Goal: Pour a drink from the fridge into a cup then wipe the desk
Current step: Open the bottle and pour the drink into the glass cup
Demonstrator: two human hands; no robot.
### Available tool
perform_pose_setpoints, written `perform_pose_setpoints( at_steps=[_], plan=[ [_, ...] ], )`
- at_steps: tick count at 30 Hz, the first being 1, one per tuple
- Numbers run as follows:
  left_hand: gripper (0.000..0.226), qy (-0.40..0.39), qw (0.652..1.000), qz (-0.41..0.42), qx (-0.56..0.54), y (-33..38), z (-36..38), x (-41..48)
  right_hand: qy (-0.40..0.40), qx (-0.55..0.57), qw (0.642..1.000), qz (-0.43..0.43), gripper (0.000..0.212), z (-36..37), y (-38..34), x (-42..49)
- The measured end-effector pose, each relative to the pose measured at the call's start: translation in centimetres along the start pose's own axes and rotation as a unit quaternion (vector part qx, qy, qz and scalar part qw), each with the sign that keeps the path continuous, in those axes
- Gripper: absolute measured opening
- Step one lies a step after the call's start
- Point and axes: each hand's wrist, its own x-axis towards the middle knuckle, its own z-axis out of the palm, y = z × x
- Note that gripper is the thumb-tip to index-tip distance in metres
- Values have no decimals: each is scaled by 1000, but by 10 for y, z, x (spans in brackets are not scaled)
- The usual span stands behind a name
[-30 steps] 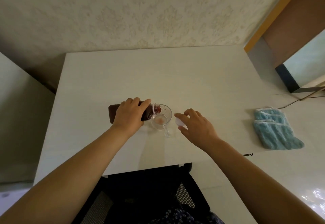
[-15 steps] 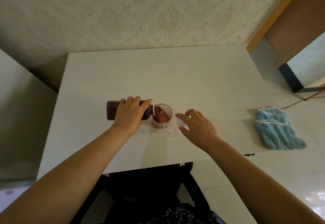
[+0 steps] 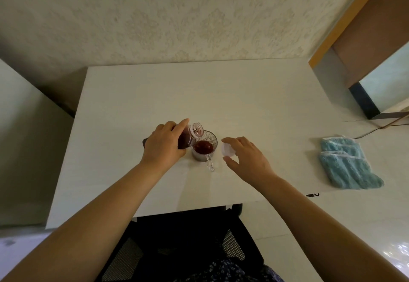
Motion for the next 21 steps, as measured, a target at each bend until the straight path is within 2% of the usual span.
perform_pose_setpoints(
  at_steps=[4, 9, 14, 21],
  plan=[
    [78, 34, 996, -7, -80, 1, -1, -13, 37, 91, 995, -32, 40, -6, -11, 3],
    [78, 66, 989, 21, -134, 7, 0, -36, 58, 127, 983, -117, 38, -19, -40, 8],
    [78, 91, 983, 62, -150, 11, 10, -59, 11, 82, 980, -180, 38, -28, -56, 1],
    [77, 89, 978, 96, -162, 13, 24, -84, -58, -46, 966, -250, 37, -25, -57, -16]
  ],
)
